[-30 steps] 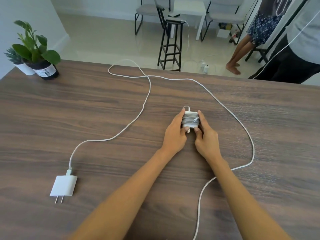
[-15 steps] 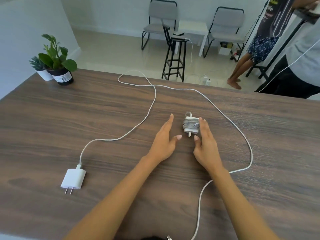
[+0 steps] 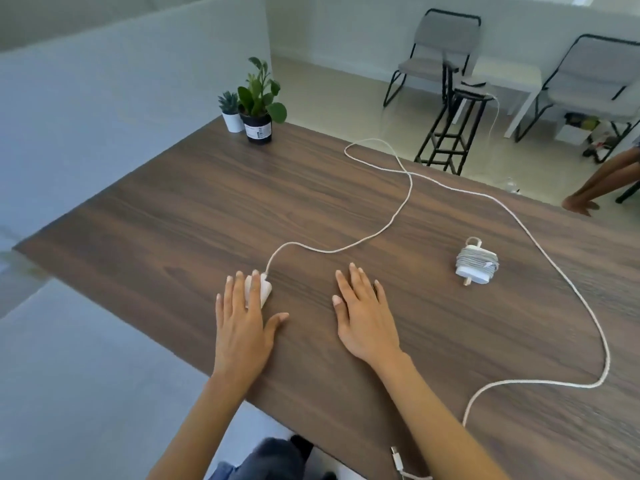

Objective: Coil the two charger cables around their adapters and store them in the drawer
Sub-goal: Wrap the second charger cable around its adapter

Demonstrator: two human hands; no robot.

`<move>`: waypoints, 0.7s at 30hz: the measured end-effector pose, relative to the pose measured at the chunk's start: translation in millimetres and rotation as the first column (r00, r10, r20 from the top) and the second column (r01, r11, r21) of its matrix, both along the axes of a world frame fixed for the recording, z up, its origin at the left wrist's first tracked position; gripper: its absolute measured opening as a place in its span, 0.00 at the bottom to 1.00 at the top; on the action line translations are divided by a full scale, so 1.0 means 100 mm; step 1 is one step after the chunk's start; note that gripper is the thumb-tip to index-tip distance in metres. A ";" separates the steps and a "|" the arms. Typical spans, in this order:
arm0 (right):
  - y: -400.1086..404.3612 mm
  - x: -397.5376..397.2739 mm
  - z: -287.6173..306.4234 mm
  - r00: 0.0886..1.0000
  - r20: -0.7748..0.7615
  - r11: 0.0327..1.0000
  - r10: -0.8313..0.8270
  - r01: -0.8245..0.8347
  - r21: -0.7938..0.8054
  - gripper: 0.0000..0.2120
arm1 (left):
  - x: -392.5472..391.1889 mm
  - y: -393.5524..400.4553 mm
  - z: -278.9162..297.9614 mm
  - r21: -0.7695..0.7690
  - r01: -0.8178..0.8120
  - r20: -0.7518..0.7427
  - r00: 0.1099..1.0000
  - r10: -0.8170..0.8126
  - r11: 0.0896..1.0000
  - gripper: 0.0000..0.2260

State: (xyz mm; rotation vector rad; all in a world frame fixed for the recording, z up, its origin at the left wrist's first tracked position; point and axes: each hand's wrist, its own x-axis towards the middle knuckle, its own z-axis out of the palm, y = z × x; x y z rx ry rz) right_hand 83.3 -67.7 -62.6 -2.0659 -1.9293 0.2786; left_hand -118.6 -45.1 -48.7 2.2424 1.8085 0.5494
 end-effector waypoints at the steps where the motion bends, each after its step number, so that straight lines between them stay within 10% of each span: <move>1: 0.02 -0.02 -0.01 1.000 0.024 1.000 -0.004 0.004 -0.009 0.32 | -0.03 -0.01 -0.01 -0.029 -0.031 0.031 0.999 0.032 0.999 0.36; 10: 0.06 -0.04 0.00 0.996 0.089 0.997 -0.003 0.010 -0.077 0.32 | 0.02 0.10 0.05 -0.074 -0.127 0.302 0.943 0.144 0.989 0.27; 21: 0.11 -0.15 0.00 0.987 0.053 0.987 -0.152 0.154 -0.042 0.31 | -0.12 0.80 -0.01 -0.127 0.386 0.389 0.867 -0.312 0.914 0.24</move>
